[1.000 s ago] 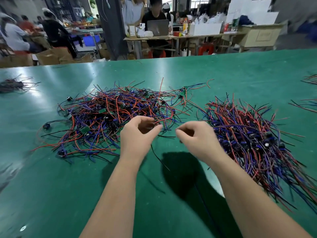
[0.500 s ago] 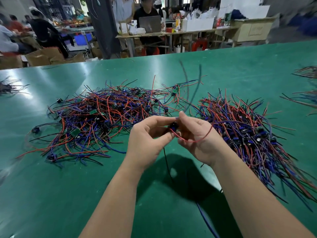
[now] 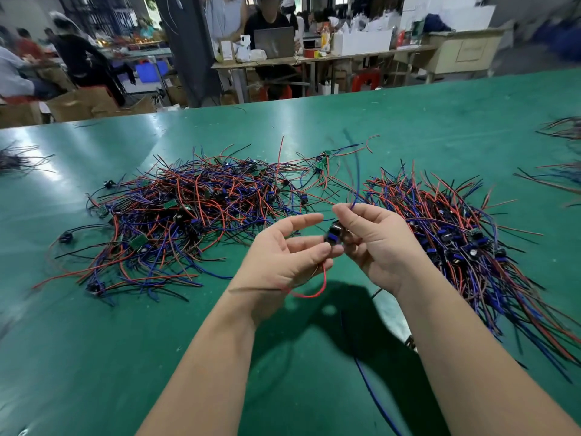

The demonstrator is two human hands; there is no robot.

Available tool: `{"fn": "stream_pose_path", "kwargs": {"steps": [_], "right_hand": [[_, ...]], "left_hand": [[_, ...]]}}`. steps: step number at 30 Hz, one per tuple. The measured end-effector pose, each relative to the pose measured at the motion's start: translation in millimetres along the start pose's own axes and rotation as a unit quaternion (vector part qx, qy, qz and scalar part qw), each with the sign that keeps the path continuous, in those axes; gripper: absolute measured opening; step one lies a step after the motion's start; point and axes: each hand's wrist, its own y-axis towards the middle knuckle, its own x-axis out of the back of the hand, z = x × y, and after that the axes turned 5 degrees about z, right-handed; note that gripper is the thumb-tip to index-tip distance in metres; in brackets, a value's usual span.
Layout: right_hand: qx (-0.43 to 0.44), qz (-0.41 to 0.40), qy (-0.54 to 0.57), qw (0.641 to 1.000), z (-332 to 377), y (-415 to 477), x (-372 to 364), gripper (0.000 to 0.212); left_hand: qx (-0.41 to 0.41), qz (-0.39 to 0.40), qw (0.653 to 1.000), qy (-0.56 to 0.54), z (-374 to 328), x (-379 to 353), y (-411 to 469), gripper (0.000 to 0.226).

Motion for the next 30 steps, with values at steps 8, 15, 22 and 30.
{"fn": "stream_pose_path", "kwargs": {"steps": [8,15,22,30], "right_hand": [[0.011,-0.002,-0.141,0.99,-8.4,1.9,1.6,0.01],[-0.014,-0.041,-0.154,0.987,-9.9,2.6,5.5,0.011],[0.017,-0.112,-0.092,0.989,12.4,6.1,23.0,0.007],[0.027,-0.161,-0.1,0.982,15.9,6.7,23.5,0.021]], "left_hand": [[0.026,-0.065,0.992,0.103,2.9,2.2,0.3,0.043],[0.054,-0.046,0.986,0.15,5.5,-1.1,0.6,0.01],[0.186,0.124,0.959,0.175,6.3,-3.8,-11.5,0.022],[0.183,0.268,0.917,0.231,-0.9,-1.3,-19.6,0.035]]}}
